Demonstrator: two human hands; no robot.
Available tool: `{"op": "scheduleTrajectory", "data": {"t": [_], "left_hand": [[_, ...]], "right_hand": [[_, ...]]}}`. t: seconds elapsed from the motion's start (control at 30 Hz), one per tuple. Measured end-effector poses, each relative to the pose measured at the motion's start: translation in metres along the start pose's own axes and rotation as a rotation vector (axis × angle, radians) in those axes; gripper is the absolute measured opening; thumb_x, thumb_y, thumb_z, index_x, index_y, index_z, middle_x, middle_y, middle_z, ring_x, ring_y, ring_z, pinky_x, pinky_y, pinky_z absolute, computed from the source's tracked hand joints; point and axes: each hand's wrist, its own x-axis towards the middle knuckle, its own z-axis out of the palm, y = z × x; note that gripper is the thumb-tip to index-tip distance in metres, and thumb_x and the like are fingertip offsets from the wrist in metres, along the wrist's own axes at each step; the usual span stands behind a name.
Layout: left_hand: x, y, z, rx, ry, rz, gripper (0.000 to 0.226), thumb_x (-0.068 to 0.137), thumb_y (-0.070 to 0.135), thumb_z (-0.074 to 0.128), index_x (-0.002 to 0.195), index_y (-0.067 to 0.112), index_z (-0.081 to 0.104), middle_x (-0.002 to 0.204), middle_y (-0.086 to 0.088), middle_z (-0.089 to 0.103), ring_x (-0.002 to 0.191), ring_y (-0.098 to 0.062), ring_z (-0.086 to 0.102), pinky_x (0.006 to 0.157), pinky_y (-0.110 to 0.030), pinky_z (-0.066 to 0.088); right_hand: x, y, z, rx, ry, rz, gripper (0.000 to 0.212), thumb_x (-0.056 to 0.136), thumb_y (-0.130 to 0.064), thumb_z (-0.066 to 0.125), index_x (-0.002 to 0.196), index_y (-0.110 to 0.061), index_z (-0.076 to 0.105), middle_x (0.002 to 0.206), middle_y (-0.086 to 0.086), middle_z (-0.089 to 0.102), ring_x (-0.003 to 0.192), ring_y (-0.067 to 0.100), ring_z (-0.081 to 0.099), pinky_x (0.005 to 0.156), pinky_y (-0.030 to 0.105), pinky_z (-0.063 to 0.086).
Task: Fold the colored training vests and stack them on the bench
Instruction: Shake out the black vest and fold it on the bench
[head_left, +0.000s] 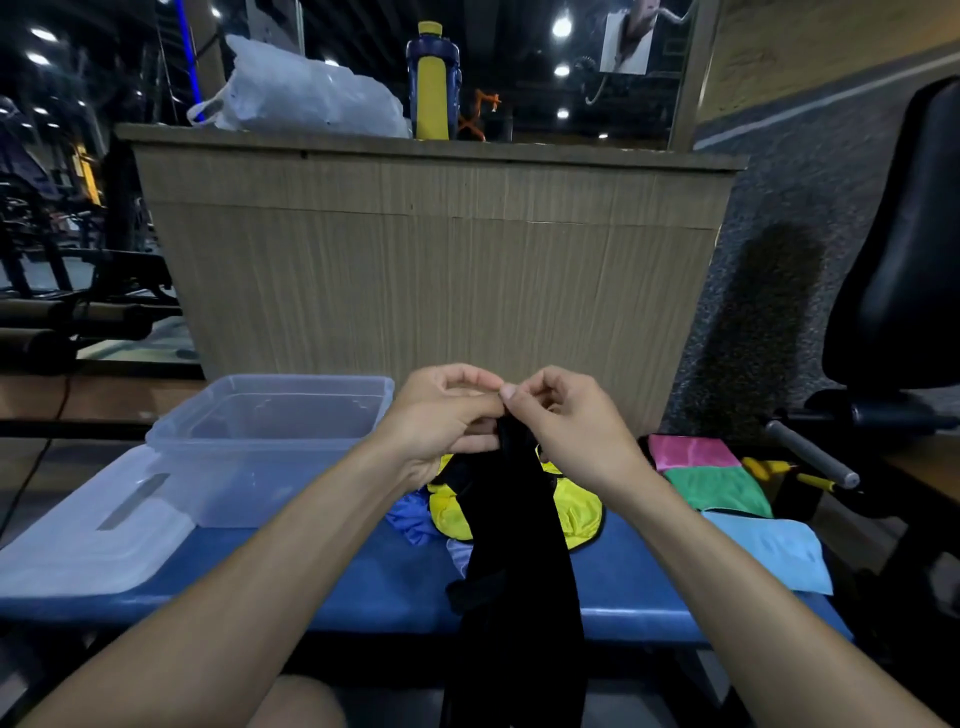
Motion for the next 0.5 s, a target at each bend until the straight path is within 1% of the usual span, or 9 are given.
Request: {"op": "scheduleTrajectory", "data": {"t": [0.03, 0.07, 0.1, 0.13, 0.2, 0.27, 0.33, 0.43, 0.5], "left_hand": [[-0.001, 0.002, -0.002, -0.012, -0.010, -0.013, 0.011, 0.091, -0.004, 0.067, 0.098, 0.005, 0.066, 0.081, -0.012, 0.067, 0.062, -0.012, 0.064, 0.057, -0.024, 0.059], [-0.001, 0.004, -0.005, -0.039, -0.031, -0.030, 0.012, 0.093, -0.005, 0.062, 0.101, 0.003, 0.068, 0.086, -0.015, 0.070, 0.069, -0.016, 0.068, 0.063, -0.026, 0.062], [-0.002, 0.006, -0.008, -0.069, -0.064, -0.046, 0.017, 0.096, -0.005, 0.056, 0.105, 0.002, 0.069, 0.091, -0.017, 0.072, 0.077, -0.020, 0.072, 0.069, -0.028, 0.063], [-0.004, 0.009, -0.010, -0.092, -0.107, -0.056, 0.022, 0.098, -0.004, 0.051, 0.110, 0.001, 0.069, 0.097, -0.019, 0.074, 0.085, -0.024, 0.074, 0.075, -0.030, 0.063], [-0.010, 0.014, -0.013, -0.077, -0.212, -0.047, 0.028, 0.102, 0.000, 0.044, 0.119, 0.002, 0.067, 0.108, -0.021, 0.074, 0.101, -0.028, 0.074, 0.088, -0.037, 0.061], [-0.016, 0.019, -0.016, 0.043, -0.272, 0.007, 0.030, 0.104, 0.004, 0.041, 0.123, 0.004, 0.065, 0.111, -0.016, 0.075, 0.109, -0.025, 0.071, 0.096, -0.039, 0.057], [-0.022, 0.022, -0.020, 0.197, -0.206, 0.139, 0.026, 0.103, 0.004, 0.044, 0.117, 0.005, 0.067, 0.104, -0.010, 0.077, 0.102, -0.019, 0.073, 0.092, -0.036, 0.056], [-0.032, 0.017, -0.032, 0.305, -0.015, 0.425, 0.015, 0.098, -0.001, 0.057, 0.103, 0.006, 0.070, 0.090, -0.009, 0.077, 0.081, -0.017, 0.069, 0.075, -0.027, 0.055], [-0.041, 0.006, -0.037, 0.431, 0.044, 0.605, 0.012, 0.092, 0.003, 0.068, 0.098, 0.014, 0.070, 0.088, -0.004, 0.073, 0.081, -0.017, 0.067, 0.071, -0.024, 0.054]], "right_hand": [[-0.003, -0.003, -0.005, -0.046, -0.054, -0.029, 0.022, 0.089, -0.041, 0.073, 0.083, -0.022, 0.065, 0.071, -0.008, 0.067, 0.063, 0.008, 0.062, 0.065, 0.039, 0.057], [-0.004, -0.005, -0.009, -0.119, -0.096, -0.061, 0.023, 0.085, -0.042, 0.077, 0.085, -0.023, 0.063, 0.073, -0.008, 0.068, 0.066, 0.007, 0.063, 0.066, 0.036, 0.057], [-0.006, -0.007, -0.013, -0.200, -0.110, -0.096, 0.026, 0.081, -0.041, 0.080, 0.087, -0.024, 0.061, 0.073, -0.009, 0.067, 0.065, 0.004, 0.061, 0.063, 0.029, 0.053], [-0.007, -0.009, -0.015, -0.260, -0.089, -0.132, 0.026, 0.080, -0.036, 0.082, 0.087, -0.024, 0.060, 0.070, -0.010, 0.065, 0.063, 0.001, 0.058, 0.060, 0.024, 0.048], [-0.008, -0.010, -0.016, -0.291, -0.015, -0.180, 0.018, 0.081, -0.022, 0.077, 0.084, -0.021, 0.059, 0.065, -0.010, 0.062, 0.058, 0.001, 0.055, 0.058, 0.022, 0.041], [-0.007, -0.010, -0.019, -0.265, 0.010, -0.183, 0.012, 0.082, -0.013, 0.070, 0.081, -0.021, 0.061, 0.063, -0.009, 0.063, 0.056, 0.003, 0.055, 0.058, 0.023, 0.041], [-0.002, -0.012, -0.027, -0.198, 0.013, -0.155, 0.013, 0.082, -0.010, 0.066, 0.077, -0.021, 0.064, 0.064, -0.007, 0.065, 0.057, 0.004, 0.057, 0.059, 0.029, 0.047], [0.010, -0.016, -0.043, -0.075, 0.007, -0.109, 0.007, 0.079, -0.015, 0.065, 0.075, -0.020, 0.067, 0.067, -0.006, 0.068, 0.062, 0.010, 0.061, 0.067, 0.040, 0.055], [0.017, -0.020, -0.049, -0.058, -0.017, -0.114, 0.006, 0.074, -0.022, 0.063, 0.076, -0.021, 0.069, 0.067, -0.007, 0.068, 0.064, 0.010, 0.062, 0.069, 0.043, 0.056]]}}
